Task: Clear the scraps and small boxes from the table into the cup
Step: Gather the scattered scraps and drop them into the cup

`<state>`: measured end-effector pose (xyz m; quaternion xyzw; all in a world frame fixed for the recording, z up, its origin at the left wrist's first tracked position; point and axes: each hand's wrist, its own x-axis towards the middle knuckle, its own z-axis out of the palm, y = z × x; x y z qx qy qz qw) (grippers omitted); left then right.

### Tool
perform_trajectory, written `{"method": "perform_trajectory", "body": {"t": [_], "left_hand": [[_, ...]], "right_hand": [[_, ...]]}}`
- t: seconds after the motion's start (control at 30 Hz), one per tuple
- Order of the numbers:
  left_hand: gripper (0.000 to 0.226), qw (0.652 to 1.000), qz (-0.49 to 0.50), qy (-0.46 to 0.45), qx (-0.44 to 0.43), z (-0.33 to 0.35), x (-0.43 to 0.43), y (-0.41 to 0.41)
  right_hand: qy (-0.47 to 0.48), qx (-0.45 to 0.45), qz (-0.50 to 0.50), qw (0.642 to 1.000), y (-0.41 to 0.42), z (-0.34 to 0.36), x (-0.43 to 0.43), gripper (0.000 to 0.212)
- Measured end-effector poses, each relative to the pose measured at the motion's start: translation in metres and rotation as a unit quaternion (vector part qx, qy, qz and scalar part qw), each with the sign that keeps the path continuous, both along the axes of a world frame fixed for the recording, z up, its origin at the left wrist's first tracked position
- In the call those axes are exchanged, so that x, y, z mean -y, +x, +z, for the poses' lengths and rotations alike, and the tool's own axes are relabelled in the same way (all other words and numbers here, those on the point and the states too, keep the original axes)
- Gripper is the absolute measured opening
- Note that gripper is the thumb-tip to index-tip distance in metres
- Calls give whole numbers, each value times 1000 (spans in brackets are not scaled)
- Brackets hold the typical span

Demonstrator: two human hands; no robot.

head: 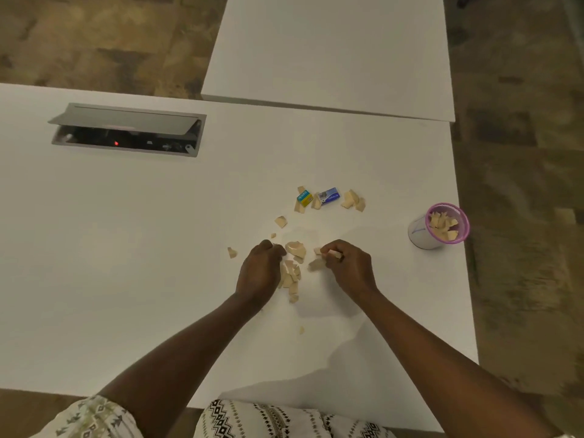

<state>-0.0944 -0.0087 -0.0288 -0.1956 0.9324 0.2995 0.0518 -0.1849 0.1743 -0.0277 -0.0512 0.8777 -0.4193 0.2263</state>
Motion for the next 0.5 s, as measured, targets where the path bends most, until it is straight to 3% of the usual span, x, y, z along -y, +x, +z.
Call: {"method": "perform_trajectory", "body": {"t": [0.13,0.3,0.5], "left_hand": [[23,998,26,53,-21,13,-20,-19],[24,992,26,113,-42,32,-65,-56],[22,983,-9,167,-75,63,-138,-115]], "right_hand": [[-56,40,-70,995,-11,13,-18,14],[-89,19,-148,985,-37,35,-55,12],[24,-100,-192,976,-82,60,-124,15]]}}
